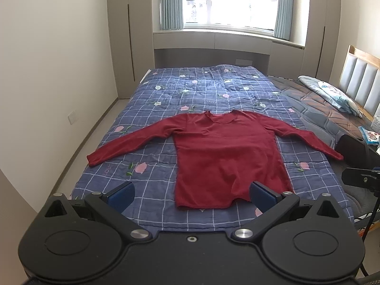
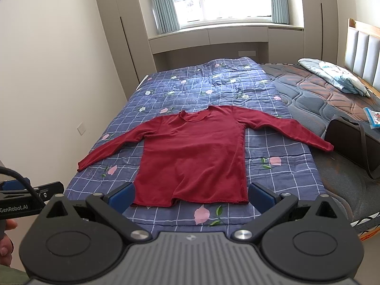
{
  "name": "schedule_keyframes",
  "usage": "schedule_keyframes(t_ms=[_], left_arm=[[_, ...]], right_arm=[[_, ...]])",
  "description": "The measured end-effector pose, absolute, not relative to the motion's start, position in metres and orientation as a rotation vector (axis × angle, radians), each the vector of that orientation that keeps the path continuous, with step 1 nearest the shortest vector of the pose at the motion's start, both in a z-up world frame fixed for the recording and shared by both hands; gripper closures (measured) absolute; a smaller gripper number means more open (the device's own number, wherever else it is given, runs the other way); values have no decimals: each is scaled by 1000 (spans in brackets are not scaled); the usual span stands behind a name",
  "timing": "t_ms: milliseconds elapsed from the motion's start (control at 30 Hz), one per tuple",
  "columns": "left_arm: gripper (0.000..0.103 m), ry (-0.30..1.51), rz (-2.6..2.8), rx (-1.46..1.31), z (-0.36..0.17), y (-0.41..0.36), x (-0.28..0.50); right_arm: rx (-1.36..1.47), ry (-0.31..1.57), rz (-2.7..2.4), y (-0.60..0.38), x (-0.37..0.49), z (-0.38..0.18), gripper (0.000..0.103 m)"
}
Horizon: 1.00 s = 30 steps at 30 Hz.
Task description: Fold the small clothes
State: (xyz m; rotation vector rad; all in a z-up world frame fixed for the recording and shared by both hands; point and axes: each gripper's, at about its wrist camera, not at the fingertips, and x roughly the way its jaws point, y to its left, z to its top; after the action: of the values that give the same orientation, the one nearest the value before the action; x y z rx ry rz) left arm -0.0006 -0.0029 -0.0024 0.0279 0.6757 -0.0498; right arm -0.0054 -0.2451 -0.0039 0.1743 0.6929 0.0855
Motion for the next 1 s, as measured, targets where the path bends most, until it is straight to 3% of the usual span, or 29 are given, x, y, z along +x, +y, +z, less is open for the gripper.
schedule_keyframes(t_ms=[1000], left_arm=[[1, 678, -56, 33, -5, -3, -1]], right_arm=[[190, 698, 81, -252, -6, -4, 0]])
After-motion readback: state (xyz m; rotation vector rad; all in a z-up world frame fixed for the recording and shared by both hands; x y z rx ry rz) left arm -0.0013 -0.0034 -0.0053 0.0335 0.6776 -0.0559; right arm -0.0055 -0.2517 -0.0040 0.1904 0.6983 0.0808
